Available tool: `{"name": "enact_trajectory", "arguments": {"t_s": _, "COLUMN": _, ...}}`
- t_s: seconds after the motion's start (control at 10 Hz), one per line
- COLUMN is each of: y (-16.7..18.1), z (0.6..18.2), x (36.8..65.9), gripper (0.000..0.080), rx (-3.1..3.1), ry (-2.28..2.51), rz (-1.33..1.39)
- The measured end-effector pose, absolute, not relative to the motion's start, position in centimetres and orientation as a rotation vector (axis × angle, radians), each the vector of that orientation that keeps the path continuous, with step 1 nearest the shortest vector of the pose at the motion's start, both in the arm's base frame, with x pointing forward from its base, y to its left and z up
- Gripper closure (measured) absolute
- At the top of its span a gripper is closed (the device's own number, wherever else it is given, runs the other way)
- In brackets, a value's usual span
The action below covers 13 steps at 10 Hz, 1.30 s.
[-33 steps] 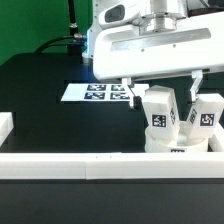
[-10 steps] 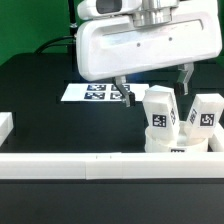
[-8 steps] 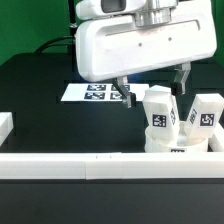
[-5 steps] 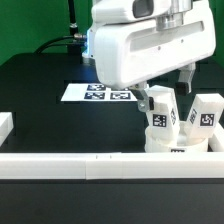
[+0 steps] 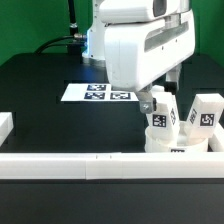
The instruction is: Assemble stool
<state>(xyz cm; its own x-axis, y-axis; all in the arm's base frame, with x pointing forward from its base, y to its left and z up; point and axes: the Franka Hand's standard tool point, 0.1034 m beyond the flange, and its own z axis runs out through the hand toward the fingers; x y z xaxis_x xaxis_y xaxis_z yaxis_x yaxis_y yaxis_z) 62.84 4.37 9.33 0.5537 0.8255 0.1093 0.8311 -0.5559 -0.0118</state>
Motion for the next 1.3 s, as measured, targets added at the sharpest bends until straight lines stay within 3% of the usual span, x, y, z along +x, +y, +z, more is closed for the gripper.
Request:
{"name": "enact_trajectory", "arguments": {"t_s": 0.1, "y": 4.4, "z": 9.3, "x": 62.9, "gripper": 0.0279, "rx": -2.715, "ry": -1.447, "rz": -0.141}}
{"name": "enact_trajectory", "arguments": {"t_s": 0.2, "y": 4.3, "z": 9.3, "x": 62.9, "gripper": 0.0279, "rx": -2.716, "ry": -1.446, "rz": -0.140}}
{"name": "enact_trajectory", "arguments": {"t_s": 0.3, "y": 4.2, "z": 9.3, "x": 62.8, "gripper": 0.0419, "rx": -2.730, "ry": -1.416, "rz": -0.138}}
{"name": "enact_trajectory", "arguments": {"t_s": 0.4, "y": 4.2, "z": 9.3, "x": 62.8, "gripper": 0.0466, "rx": -2.746, "ry": -1.383, "rz": -0.137}}
{"name": "enact_trajectory", "arguments": {"t_s": 0.6, "y": 4.2, "z": 9.3, "x": 62.8, "gripper": 0.0466, "rx": -2.780, "ry": -1.305, "rz": -0.136}}
{"name": "enact_trajectory", "arguments": {"t_s": 1.3, "y": 6.8, "z": 9.1, "x": 63.1, "gripper": 0.0465, "rx": -3.036, "ry": 0.042, "rz": -0.161}}
